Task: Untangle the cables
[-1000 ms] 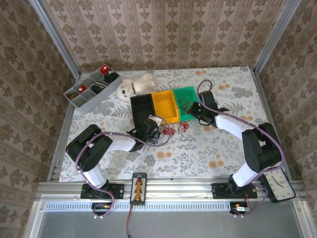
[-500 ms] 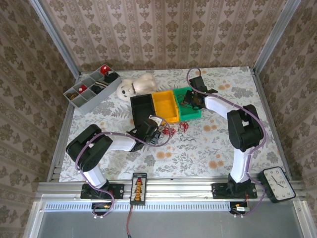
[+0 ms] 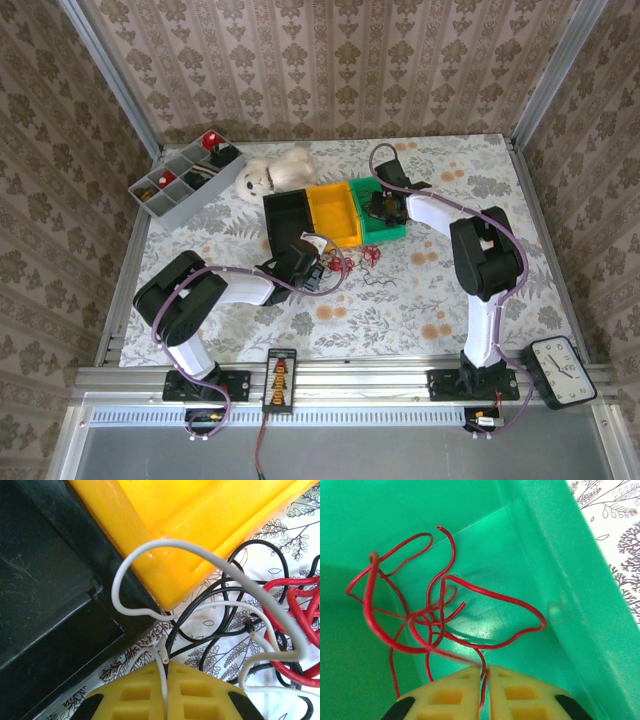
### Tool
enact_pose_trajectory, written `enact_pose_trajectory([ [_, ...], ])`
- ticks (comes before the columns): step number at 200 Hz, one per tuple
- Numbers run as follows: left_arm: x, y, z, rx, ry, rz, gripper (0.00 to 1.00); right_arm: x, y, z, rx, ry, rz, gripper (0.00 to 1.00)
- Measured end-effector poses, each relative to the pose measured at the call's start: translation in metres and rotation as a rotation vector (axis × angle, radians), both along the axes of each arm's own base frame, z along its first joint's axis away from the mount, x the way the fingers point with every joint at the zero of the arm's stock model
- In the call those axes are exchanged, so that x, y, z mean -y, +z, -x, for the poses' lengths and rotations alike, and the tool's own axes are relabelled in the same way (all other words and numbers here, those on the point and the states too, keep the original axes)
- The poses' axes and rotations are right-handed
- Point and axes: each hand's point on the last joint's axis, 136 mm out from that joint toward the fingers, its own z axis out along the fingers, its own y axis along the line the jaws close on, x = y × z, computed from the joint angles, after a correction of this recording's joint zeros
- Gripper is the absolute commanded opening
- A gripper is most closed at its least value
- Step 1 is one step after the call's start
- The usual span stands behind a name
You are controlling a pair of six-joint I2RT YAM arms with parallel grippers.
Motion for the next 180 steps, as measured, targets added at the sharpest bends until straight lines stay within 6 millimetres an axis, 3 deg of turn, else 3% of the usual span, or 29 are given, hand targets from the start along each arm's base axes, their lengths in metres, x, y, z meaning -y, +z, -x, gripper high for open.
enact_pose_trajectory([
  [36,0.0,0.0,0.0,0.003,-0.003,-0.003,0.0,0.004,0.041,-0.001,0.094,-0.009,-0.008,0.41],
  [64,0.0,0.0,0.001,0.002,-0.003,-0.007,0.0,0.009,0.074,-0.002,0.187,-0.023,-0.013,0.45],
  [91,0.001,0.0,0.001,0.001,-0.003,-0.007,0.0,0.014,0.083,0.012,0.226,-0.023,-0.013,0.45],
  [119,0.0,0.0,0.001,0.0,-0.003,-0.008,0.0,0.015,0.069,0.044,0.207,0.022,-0.019,0.45],
  [156,0.001,0.0,0.0,0.0,-0.004,-0.009,0.0,-0.002,0.026,0.098,0.115,0.147,-0.038,0.45],
  [180,0.001,0.0,0.0,-0.005,-0.003,-0.014,0.0,-0.011,0.007,0.117,0.059,0.207,-0.045,0.43],
])
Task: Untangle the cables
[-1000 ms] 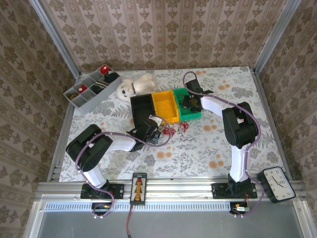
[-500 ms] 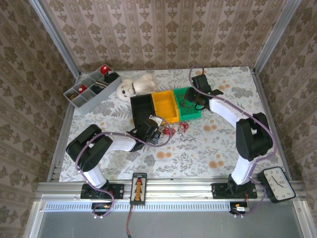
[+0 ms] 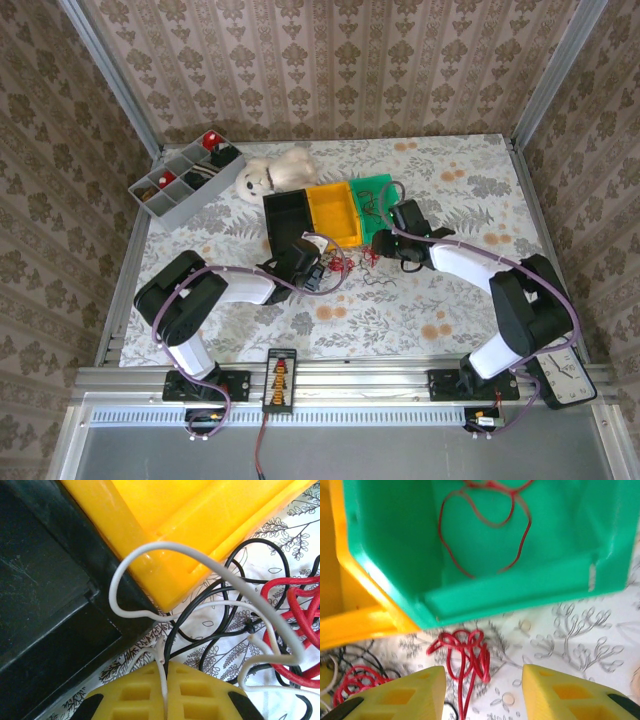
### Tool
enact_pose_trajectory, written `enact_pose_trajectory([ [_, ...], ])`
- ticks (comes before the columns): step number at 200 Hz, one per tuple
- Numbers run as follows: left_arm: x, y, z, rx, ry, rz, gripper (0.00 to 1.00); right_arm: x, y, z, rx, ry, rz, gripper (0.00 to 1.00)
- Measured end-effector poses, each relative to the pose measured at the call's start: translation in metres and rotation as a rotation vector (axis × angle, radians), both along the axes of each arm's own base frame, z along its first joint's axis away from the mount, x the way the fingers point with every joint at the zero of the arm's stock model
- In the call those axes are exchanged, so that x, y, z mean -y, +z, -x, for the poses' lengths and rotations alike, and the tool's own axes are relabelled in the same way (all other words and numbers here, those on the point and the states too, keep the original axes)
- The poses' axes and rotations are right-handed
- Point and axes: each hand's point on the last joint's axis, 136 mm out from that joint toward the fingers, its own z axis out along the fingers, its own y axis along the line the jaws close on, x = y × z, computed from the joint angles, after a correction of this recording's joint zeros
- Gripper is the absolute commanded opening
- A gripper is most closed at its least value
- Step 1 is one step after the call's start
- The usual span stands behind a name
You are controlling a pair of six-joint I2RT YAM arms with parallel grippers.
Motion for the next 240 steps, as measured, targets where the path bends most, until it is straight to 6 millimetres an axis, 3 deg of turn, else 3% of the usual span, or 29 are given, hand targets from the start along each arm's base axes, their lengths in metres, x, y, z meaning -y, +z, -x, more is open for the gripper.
enact_pose_trajectory([
  [52,0.0,0.0,0.0,-0.005,0.0,-0.006,0.0,-0.009,-0.028,-0.002,-0.048,0.036,0.001,0.33],
  [90,-0.001,0.001,0.002,-0.009,-0.003,-0.007,0.0,-0.007,-0.044,0.001,-0.08,0.046,0.025,0.1],
  [112,-0.003,0.005,0.01,-0.025,-0.023,-0.006,0.0,-0.007,-0.042,-0.001,-0.069,0.049,0.027,0.04],
  [117,-0.004,0.006,0.012,-0.028,-0.028,-0.006,0.03,-0.007,-0.041,-0.001,-0.067,0.05,0.028,0.04],
  [141,-0.001,0.024,0.021,-0.029,-0.076,0.019,0.47,-0.004,-0.035,0.004,-0.047,0.059,0.029,0.03],
  [154,0.003,0.037,0.025,-0.024,-0.109,0.045,0.55,-0.001,-0.03,0.011,-0.033,0.066,0.028,0.03],
  [175,0.01,0.056,0.031,-0.014,-0.167,0.084,0.61,0.004,-0.019,0.02,-0.003,0.072,0.006,0.03],
  [196,0.022,0.069,0.034,-0.015,-0.225,0.112,0.62,0.003,-0.007,0.024,0.038,0.084,-0.038,0.03],
  [240,0.066,0.11,0.023,0.019,-0.352,0.214,0.62,-0.014,0.013,0.024,0.087,0.149,-0.147,0.03],
])
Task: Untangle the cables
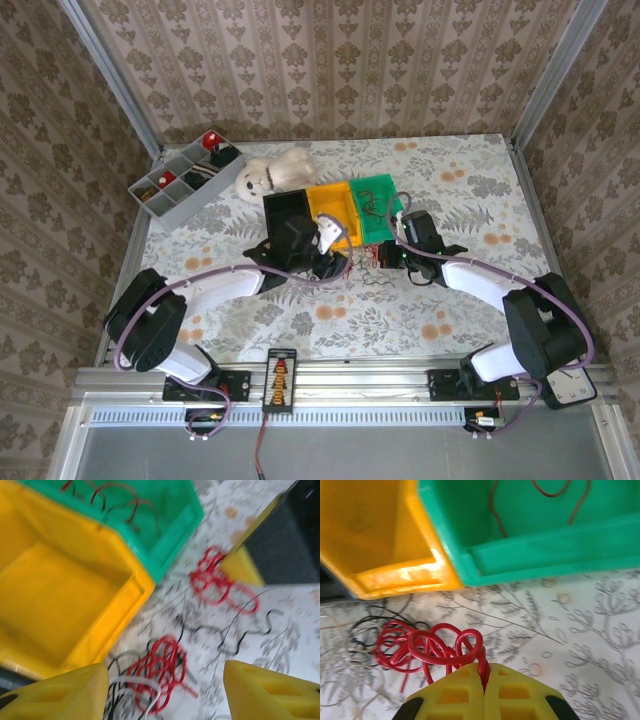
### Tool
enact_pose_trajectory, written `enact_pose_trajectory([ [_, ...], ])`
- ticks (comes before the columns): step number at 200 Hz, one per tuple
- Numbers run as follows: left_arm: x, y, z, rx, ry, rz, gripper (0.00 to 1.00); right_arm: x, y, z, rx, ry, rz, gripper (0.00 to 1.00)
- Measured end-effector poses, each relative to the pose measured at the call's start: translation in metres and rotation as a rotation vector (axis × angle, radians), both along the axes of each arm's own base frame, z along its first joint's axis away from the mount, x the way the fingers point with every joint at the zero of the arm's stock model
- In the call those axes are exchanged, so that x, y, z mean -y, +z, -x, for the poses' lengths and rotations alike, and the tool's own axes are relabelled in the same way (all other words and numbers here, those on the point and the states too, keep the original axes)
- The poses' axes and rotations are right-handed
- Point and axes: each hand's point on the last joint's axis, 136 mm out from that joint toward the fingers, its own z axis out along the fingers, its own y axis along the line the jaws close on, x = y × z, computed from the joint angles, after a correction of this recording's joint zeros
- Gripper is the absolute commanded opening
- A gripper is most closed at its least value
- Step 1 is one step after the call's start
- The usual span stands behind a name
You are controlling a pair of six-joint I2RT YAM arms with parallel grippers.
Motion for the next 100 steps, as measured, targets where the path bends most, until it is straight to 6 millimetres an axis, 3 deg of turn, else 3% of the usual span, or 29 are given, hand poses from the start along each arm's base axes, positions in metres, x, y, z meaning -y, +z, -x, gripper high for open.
enact_pose_trajectory([
  [17,0.014,0.008,-0.003,0.005,-0.039,0.029,0.62,-0.008,0.006,0.001,0.006,0.028,-0.041,0.03],
  [40,0.026,0.004,-0.005,-0.011,-0.074,0.037,0.61,-0.015,0.013,0.001,0.01,0.06,-0.086,0.02],
  [100,0.031,-0.002,-0.013,-0.028,-0.08,0.071,0.55,-0.025,0.039,0.002,0.053,0.108,-0.169,0.02],
])
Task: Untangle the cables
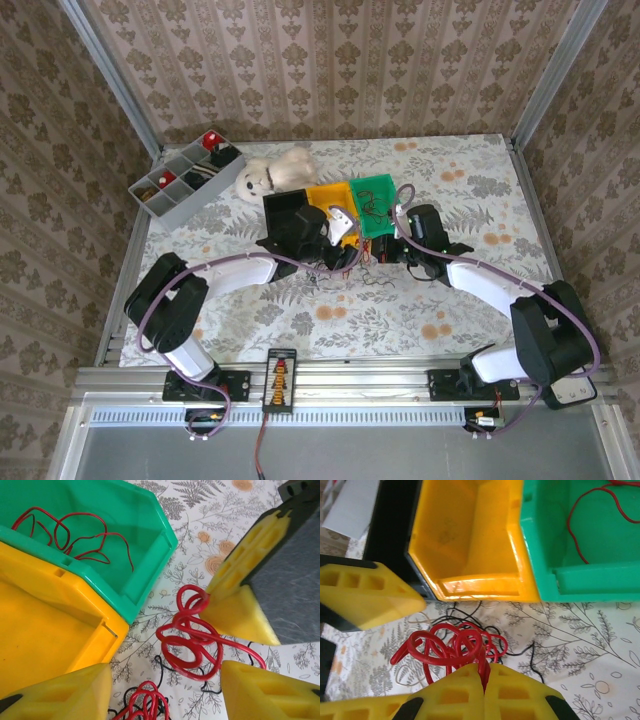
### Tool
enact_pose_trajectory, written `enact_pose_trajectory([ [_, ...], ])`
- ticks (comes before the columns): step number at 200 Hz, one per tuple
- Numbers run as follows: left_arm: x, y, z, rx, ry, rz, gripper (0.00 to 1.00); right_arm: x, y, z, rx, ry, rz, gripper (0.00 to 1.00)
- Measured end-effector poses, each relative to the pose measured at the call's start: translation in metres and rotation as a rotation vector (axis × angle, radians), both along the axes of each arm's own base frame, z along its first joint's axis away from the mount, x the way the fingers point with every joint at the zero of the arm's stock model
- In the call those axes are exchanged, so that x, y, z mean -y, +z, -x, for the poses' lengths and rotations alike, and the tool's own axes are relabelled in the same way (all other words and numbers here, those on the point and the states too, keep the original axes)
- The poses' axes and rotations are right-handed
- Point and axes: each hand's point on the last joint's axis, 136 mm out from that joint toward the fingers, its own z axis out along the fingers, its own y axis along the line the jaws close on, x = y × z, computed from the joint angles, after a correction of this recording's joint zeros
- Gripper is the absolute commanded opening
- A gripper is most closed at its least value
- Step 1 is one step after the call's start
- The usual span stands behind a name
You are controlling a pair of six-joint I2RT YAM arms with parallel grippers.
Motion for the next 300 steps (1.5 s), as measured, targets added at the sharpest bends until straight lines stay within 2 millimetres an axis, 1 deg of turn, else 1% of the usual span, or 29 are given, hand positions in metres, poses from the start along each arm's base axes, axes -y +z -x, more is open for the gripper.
enact_pose_trajectory([
  [16,0.002,0.002,-0.003,0.005,0.003,0.018,0.5,-0.002,0.002,0.0,0.0,0.005,-0.014,0.02],
  [29,0.004,0.002,-0.005,0.005,0.004,0.031,0.4,-0.004,0.003,0.001,-0.006,0.009,-0.026,0.02],
  [48,0.007,-0.001,-0.005,-0.013,0.005,0.043,0.12,-0.004,0.005,0.001,-0.006,0.007,-0.037,0.01],
  [60,0.01,-0.002,-0.004,-0.024,-0.001,0.053,0.0,-0.004,0.005,0.0,-0.007,0.0,-0.04,0.01],
  [92,0.01,0.001,-0.009,-0.014,0.023,0.066,0.0,0.0,0.007,-0.005,-0.004,-0.03,-0.047,0.0],
  [118,0.0,0.0,-0.026,0.008,0.137,0.057,0.0,0.011,0.004,-0.012,-0.014,-0.098,-0.038,0.0],
  [129,-0.011,-0.005,-0.034,0.013,0.207,0.041,0.0,0.024,0.0,-0.018,-0.026,-0.164,-0.03,0.0],
  [143,-0.029,-0.018,-0.041,0.0,0.295,0.014,0.0,0.049,-0.011,-0.024,-0.053,-0.269,-0.013,0.0],
  [156,-0.047,-0.031,-0.044,-0.021,0.366,-0.008,0.0,0.069,-0.023,-0.024,-0.089,-0.355,0.004,0.0],
  [174,-0.066,-0.041,-0.046,-0.044,0.435,-0.021,0.0,0.087,-0.034,-0.021,-0.127,-0.426,0.016,0.0],
  [192,-0.073,-0.037,-0.046,-0.047,0.464,-0.006,0.0,0.093,-0.036,-0.02,-0.14,-0.452,0.017,0.0],
  [216,-0.067,-0.02,-0.048,-0.027,0.449,0.053,0.0,0.097,-0.029,-0.021,-0.121,-0.456,0.01,0.0],
  [230,-0.061,-0.015,-0.046,-0.024,0.422,0.074,0.0,0.096,-0.024,-0.022,-0.108,-0.445,0.004,0.0],
  [238,-0.058,-0.014,-0.043,-0.024,0.403,0.078,0.06,0.094,-0.022,-0.022,-0.101,-0.432,-0.002,0.0],
  [246,-0.055,-0.013,-0.041,-0.026,0.379,0.08,0.14,0.093,-0.018,-0.023,-0.09,-0.42,-0.008,0.0],
  [256,-0.049,-0.011,-0.037,-0.02,0.342,0.082,0.37,0.091,-0.012,-0.024,-0.076,-0.405,-0.019,0.0],
  [262,-0.045,-0.009,-0.035,-0.018,0.323,0.086,0.48,0.09,-0.008,-0.026,-0.067,-0.402,-0.024,0.0],
  [268,-0.043,-0.006,-0.035,-0.016,0.315,0.093,0.59,0.09,-0.004,-0.028,-0.057,-0.4,-0.027,0.0],
  [273,-0.041,-0.004,-0.035,-0.014,0.311,0.099,0.65,0.091,-0.001,-0.03,-0.048,-0.403,-0.03,0.0],
  [278,-0.041,-0.002,-0.036,-0.011,0.312,0.103,0.69,0.091,0.003,-0.032,-0.038,-0.403,-0.031,0.0],
  [285,-0.041,0.001,-0.038,-0.005,0.319,0.115,0.7,0.092,0.009,-0.035,-0.024,-0.404,-0.033,0.0],
  [300,-0.048,0.008,-0.048,0.007,0.38,0.14,0.75,0.096,0.025,-0.044,0.015,-0.414,-0.032,0.0],
])
